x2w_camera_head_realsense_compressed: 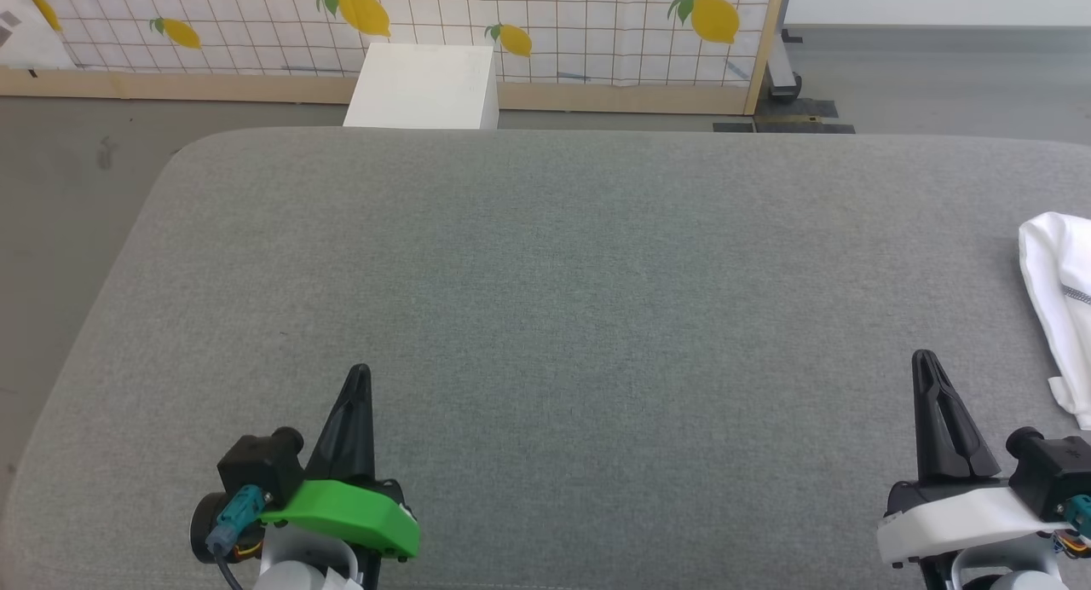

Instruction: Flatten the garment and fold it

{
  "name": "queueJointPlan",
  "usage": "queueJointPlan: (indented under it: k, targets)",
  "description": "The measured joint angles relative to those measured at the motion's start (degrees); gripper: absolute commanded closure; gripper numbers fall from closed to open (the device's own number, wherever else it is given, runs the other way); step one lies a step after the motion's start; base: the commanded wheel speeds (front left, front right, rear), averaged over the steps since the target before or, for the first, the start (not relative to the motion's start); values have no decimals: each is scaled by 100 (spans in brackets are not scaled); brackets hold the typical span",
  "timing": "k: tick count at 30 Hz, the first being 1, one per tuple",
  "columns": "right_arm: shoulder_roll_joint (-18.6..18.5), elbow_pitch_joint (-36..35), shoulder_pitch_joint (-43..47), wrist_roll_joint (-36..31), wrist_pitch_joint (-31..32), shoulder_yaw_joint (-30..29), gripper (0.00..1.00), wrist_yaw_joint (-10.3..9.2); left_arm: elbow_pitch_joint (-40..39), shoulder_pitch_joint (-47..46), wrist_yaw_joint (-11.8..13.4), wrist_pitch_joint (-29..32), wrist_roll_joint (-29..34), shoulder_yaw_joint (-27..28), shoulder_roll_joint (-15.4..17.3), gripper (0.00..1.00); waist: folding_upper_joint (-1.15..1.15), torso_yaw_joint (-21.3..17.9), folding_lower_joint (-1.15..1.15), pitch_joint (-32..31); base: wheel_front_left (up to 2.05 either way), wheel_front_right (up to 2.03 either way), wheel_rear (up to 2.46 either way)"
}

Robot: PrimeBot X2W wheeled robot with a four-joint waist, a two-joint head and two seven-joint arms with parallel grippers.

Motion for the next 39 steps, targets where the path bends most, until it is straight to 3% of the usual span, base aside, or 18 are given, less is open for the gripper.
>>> queueJointPlan:
  k: [39]
  targets:
    - [1, -34, -4, -148, 314, 162, 100, 0, -304, 7, 75, 405, 409, 118, 0, 100, 0, 52, 0, -3, 0, 0, 0]
